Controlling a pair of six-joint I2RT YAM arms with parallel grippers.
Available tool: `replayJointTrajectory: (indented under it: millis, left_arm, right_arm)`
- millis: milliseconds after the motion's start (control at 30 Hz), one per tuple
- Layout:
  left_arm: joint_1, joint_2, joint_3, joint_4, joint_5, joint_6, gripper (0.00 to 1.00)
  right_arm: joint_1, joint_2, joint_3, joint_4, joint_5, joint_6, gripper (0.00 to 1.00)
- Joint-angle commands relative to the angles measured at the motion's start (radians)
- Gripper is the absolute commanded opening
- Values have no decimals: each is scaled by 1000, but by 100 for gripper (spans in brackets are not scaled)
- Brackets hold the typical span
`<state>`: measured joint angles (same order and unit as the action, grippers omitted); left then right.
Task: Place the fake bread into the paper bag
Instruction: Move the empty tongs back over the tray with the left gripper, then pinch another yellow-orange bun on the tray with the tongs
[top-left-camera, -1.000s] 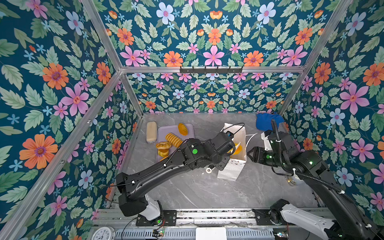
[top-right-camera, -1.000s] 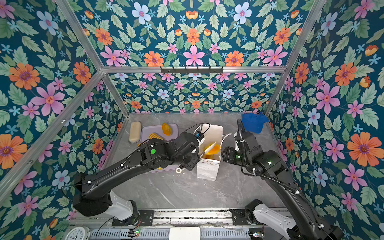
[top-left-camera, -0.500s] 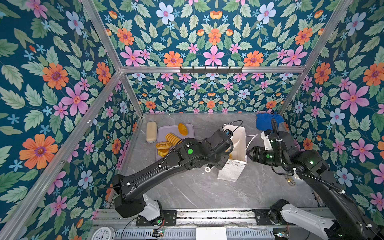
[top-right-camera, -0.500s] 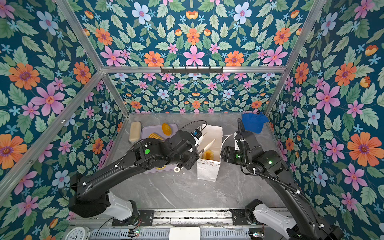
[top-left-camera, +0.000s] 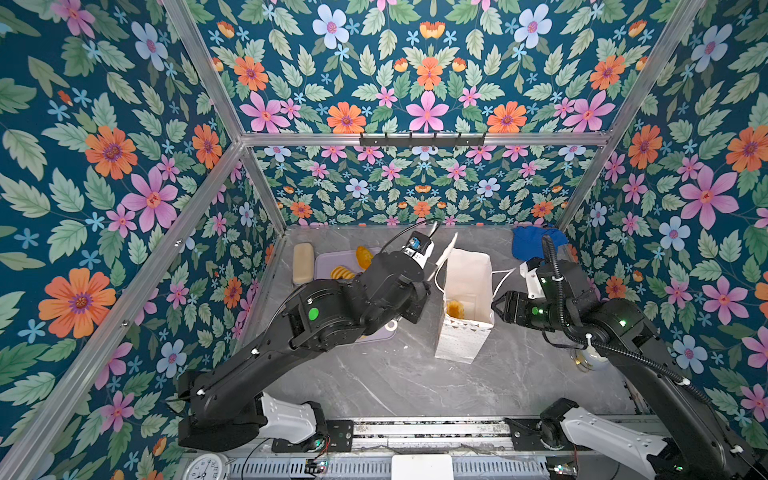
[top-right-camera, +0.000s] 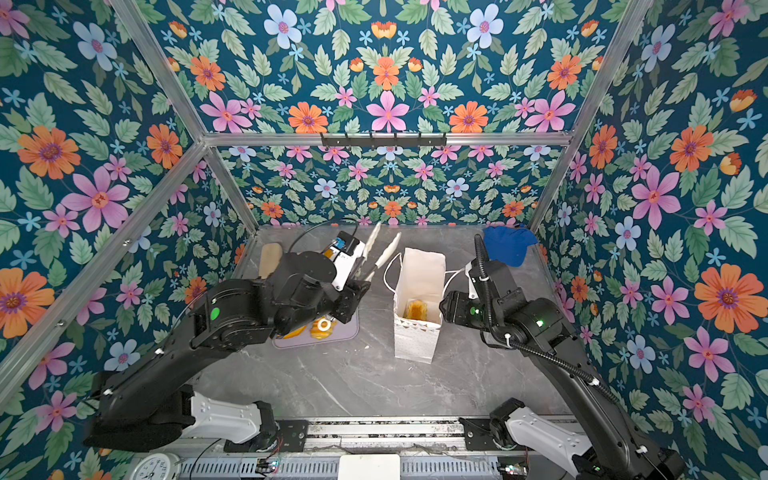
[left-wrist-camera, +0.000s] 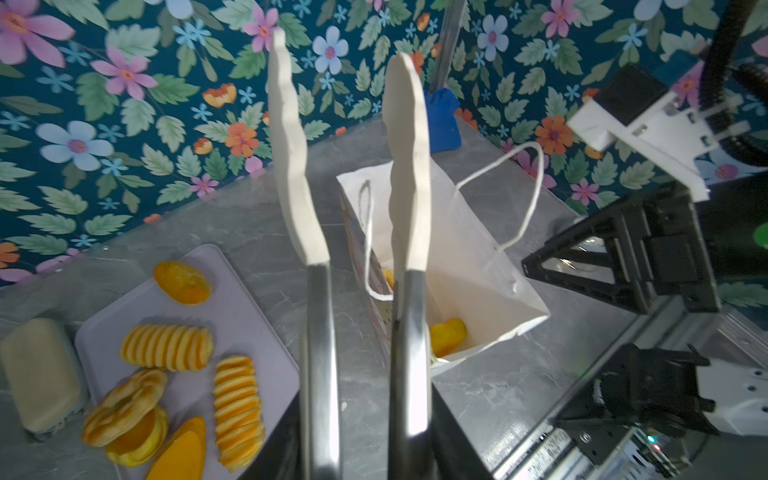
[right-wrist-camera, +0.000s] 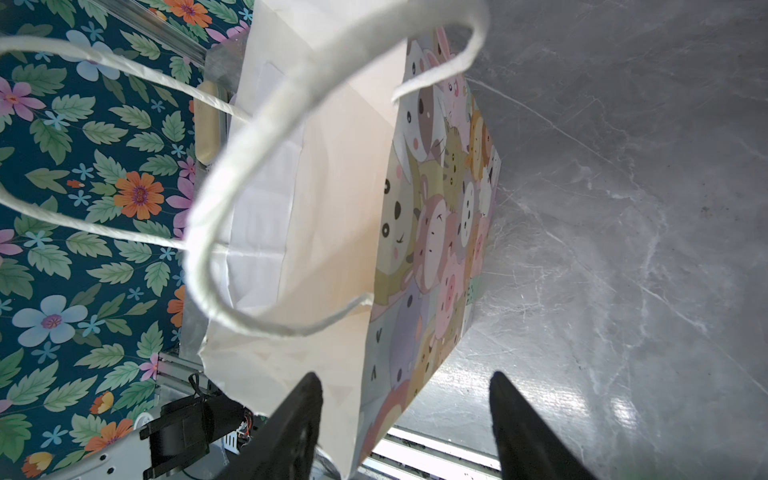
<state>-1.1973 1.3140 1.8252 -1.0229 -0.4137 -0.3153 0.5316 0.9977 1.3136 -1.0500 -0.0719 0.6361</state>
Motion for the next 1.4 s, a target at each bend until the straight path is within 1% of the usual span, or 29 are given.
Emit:
replayJointTrajectory:
  millis: [0,67,133,233,400,600,667,733,833,900,1067,1200,1367]
  left_arm:
    - [4,-49,-43,92,-176,2,44]
    - [26,-67,-64,74,-230,-24,45]
    - [87,-77,-91,45,-226,-55,45]
    - [263,-103,-178,29,-98,-92,42]
    - [487,-142,-364,66,70,-105,42]
    - [691,-98,-526,101,273,-90,40]
    - [743,-76,-571,127,345,-81,38]
    - [768,-45,-599,155,391,-75,37]
    - [786,16,-591,184,437,-74,37]
    - [802,58,-573,223,481,-75,38]
    - [836,186,-485,241,538,-82,38]
    - [844,286,-402,236,547,-83,38]
    - [858,375,-328,225,532,-82,47]
  right_arm:
    - [0,1,7,12,-3,1,64]
    - [-1,1,9,13,-4,0,64]
    - [1,2,8,16,-8,-1,64]
    - [1,5,7,21,-15,-1,64]
    - [1,7,-1,27,-21,-4,64]
    - [0,9,-9,31,-23,-10,65]
    - [0,9,-14,37,-25,-10,65]
    - [0,9,-19,42,-27,-10,65]
    - [0,10,-25,46,-29,-12,65]
    - [-1,10,-26,49,-32,-12,65]
    - [0,4,-34,54,-32,-12,65]
    - [0,1,-36,54,-28,-13,65]
    - [0,-5,-39,57,-25,-15,65]
